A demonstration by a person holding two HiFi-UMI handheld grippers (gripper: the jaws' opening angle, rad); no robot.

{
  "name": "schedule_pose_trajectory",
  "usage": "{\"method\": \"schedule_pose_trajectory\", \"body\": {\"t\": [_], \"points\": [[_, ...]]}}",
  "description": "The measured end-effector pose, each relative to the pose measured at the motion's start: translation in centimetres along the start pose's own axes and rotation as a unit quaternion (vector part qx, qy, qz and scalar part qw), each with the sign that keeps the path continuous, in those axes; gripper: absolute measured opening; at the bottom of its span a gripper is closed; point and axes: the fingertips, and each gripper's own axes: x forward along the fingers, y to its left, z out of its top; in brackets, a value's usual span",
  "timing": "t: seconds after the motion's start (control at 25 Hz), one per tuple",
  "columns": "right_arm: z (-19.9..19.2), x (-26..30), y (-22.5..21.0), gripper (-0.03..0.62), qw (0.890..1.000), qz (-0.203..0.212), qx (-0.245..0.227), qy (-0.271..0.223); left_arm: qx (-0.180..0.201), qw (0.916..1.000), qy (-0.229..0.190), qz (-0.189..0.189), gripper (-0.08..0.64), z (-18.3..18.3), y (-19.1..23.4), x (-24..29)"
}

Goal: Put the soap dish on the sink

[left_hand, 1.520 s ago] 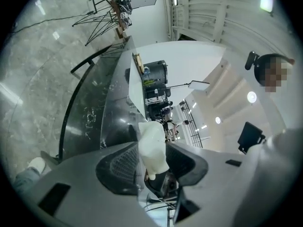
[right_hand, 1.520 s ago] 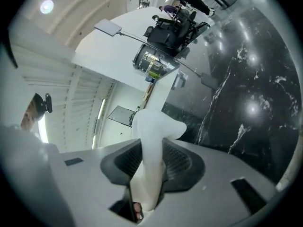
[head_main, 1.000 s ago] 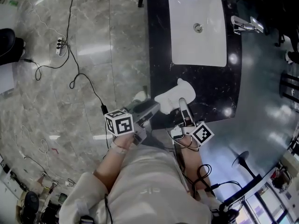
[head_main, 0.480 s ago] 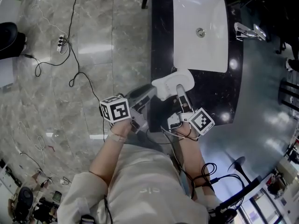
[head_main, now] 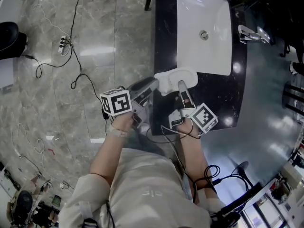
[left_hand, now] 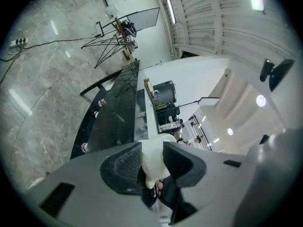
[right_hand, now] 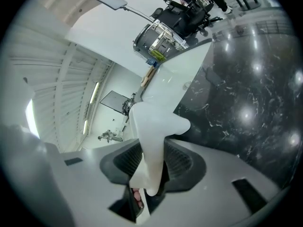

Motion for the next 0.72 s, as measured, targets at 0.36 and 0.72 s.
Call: {"method": "schedule_pose_trajectory", "body": {"t": [0.36, 0.72], "points": [[0.2, -1.1, -0.1, 0.14, 0.999, 0.021, 0.025, -0.024, 0.01, 0.9998, -0.011, -0.012, 0.13, 0.3, -1.1, -0.7], [1.8, -5.7, 0.8, 0.14, 0.996, 0.039, 0.036, -0.077, 0.025, 0.9989, -0.035, -0.019, 0.13, 1.1, -3.6, -2.5]]}}
